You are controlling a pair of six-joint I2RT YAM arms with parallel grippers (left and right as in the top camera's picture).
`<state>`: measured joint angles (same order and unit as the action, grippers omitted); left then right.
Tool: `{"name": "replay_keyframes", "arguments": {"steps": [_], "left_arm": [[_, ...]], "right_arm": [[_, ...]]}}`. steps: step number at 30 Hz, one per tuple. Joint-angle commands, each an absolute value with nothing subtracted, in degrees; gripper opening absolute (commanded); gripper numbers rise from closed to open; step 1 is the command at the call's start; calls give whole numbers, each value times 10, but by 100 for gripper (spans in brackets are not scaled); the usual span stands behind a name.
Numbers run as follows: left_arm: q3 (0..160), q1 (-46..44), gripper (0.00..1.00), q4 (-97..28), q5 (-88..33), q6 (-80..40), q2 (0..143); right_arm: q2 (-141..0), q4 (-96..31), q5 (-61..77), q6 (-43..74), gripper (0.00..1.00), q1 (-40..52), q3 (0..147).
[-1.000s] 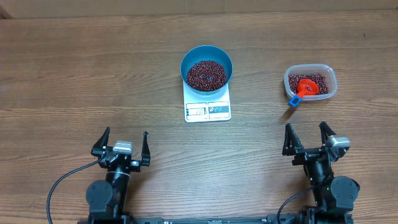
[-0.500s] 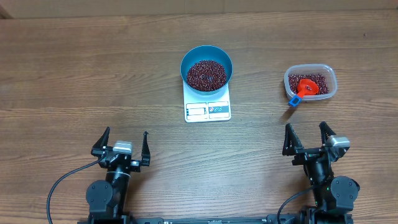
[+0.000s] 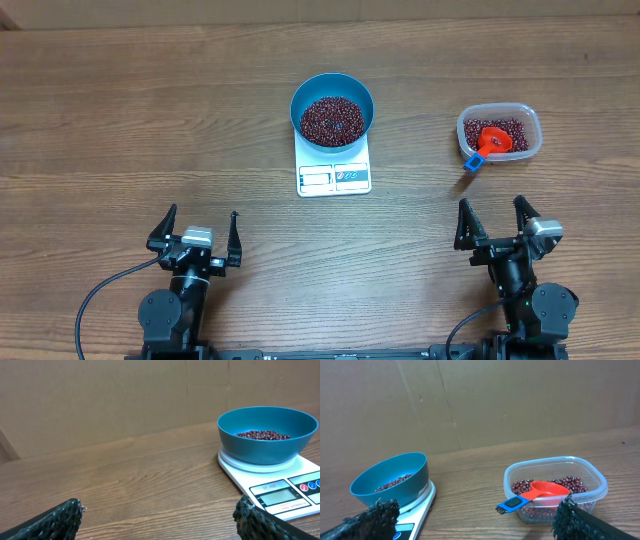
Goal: Scoop item into bowl and weigh 150g on scale
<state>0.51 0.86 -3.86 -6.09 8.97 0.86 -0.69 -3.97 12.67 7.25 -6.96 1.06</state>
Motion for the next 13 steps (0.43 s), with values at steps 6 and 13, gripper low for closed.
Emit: {"name": "replay_keyframes", "arguments": {"steps": [6,13], "left_arm": [[3,12,100,-39,-71,82,3],[3,12,100,-39,-71,82,3]], "right_arm": [[-2,-37,121,71,100,-66,4],[-2,-37,121,71,100,-66,4]]}}
